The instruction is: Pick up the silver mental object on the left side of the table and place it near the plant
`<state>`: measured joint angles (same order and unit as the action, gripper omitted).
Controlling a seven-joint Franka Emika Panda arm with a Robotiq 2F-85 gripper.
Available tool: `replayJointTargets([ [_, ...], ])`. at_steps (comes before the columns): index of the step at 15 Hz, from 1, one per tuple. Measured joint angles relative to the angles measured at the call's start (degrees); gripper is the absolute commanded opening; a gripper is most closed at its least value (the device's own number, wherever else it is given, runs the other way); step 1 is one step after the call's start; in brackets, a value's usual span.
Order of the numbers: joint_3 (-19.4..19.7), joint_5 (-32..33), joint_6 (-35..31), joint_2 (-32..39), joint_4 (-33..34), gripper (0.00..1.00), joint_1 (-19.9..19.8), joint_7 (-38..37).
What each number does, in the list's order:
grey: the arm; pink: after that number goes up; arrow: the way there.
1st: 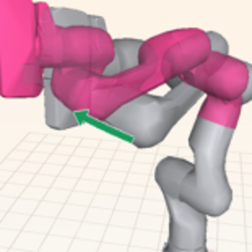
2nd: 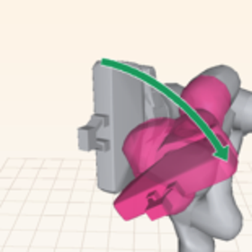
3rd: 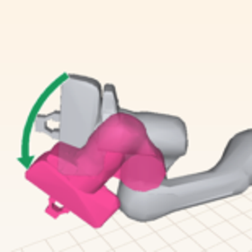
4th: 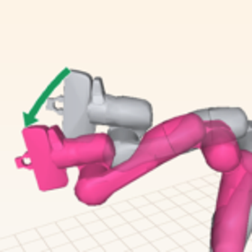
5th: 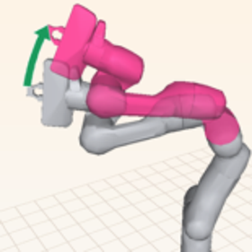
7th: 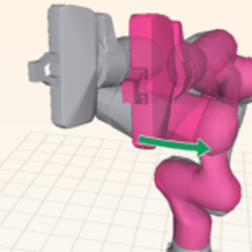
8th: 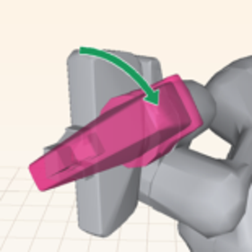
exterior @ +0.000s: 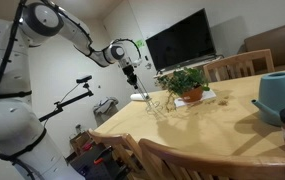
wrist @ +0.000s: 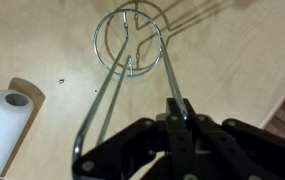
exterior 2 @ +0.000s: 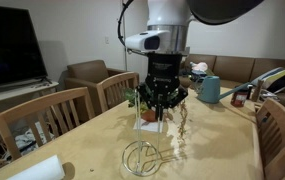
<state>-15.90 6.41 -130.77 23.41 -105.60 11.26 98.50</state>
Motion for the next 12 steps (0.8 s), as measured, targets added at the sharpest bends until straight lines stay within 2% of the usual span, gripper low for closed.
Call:
replayJointTargets([
  [8, 0.97, -4.53, -0.01, 0.26, -1.76, 0.02, -4.06, -0.06],
  [12, 1.94, -5.00, -0.62, 0.21, -2.16, 0.02, -4.67, -2.84],
])
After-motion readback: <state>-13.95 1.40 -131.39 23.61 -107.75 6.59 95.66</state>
